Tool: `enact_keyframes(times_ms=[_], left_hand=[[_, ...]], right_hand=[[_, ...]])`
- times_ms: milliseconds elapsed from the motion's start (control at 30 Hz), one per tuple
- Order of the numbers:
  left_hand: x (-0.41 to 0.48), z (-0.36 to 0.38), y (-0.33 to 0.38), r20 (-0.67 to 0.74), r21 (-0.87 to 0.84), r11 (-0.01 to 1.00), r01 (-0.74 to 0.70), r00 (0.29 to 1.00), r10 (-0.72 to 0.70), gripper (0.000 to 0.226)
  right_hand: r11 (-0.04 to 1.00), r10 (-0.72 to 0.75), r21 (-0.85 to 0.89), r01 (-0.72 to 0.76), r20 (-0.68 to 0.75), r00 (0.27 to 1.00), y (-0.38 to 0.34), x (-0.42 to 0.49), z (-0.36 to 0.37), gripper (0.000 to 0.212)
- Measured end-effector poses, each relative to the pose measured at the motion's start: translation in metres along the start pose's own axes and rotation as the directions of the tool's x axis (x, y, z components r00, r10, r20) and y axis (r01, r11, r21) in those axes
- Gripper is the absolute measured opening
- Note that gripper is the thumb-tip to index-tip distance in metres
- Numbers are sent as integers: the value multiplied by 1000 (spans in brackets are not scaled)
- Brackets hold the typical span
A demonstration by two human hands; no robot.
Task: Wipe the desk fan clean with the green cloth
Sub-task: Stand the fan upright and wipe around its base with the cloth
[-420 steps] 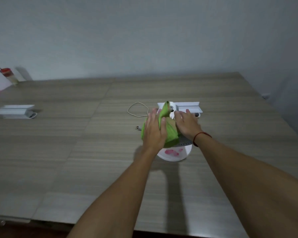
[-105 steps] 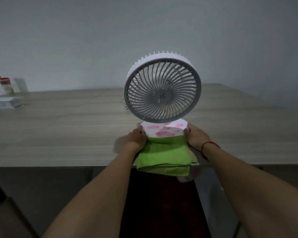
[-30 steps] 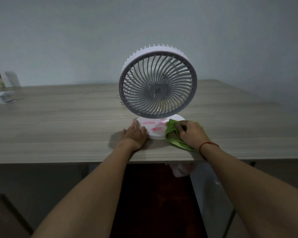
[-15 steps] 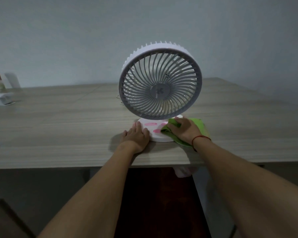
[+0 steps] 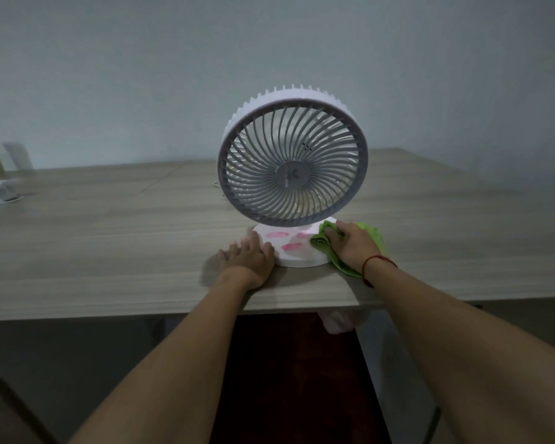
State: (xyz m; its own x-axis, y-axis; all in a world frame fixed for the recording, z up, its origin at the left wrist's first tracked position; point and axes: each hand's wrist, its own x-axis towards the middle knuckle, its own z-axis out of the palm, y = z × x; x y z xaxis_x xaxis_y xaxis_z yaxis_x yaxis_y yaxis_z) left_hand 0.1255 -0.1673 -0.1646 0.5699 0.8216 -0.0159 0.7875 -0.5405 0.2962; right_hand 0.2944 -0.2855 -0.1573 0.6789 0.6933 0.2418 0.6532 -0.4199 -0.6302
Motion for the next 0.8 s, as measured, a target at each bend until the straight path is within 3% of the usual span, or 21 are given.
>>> enact_keyframes(times_ms=[200,433,533,667,800], left_hand=[[2,1,6,6,10,999,34,999,-34,65],[-2,-1,10,-34,-20,999,50,998,-50,65],[-5,-3,11,-33,-7,998,55,998,-55,65],[-8,-3,12,-18,-25,999,45,999,-45,65],[-7,-4,9,-7,-24,999,34,999,-34,65]], right_hand=[[995,73,-62,-76,-54,996,-17,16,18,44],[984,-119,-132,122,27,993,-16,-8,18,46],[987,-151,-25,156,135,979,-6,-13,2,46],[997,-74,-19,75,74,995,12,-7,-19,36],[999,15,-41,-12,58,998,2,9,-10,41]])
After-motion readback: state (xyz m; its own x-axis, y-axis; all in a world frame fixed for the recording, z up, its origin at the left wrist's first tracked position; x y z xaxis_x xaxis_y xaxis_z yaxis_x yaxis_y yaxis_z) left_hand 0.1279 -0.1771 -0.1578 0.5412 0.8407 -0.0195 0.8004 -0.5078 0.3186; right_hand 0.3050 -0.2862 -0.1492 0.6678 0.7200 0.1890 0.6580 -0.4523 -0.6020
